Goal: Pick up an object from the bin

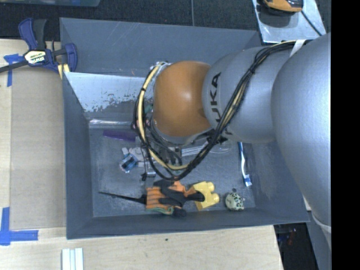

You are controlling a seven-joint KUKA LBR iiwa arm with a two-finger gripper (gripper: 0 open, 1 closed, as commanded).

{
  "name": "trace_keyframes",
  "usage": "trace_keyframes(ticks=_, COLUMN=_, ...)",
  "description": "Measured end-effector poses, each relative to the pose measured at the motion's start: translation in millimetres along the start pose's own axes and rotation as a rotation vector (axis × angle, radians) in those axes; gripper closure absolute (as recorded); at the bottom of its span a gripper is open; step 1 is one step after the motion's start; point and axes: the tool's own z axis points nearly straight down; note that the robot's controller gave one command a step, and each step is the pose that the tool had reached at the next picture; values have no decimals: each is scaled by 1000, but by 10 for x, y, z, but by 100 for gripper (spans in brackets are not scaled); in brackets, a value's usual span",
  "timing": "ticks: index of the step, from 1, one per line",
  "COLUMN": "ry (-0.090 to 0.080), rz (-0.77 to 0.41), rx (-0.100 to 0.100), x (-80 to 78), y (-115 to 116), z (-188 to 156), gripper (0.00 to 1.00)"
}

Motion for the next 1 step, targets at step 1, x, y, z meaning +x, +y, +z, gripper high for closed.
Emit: trace_keyframes(ticks=1, ry=-7, rz=3, rx=-2, x=-20, y=-1, z=-35, gripper=0)
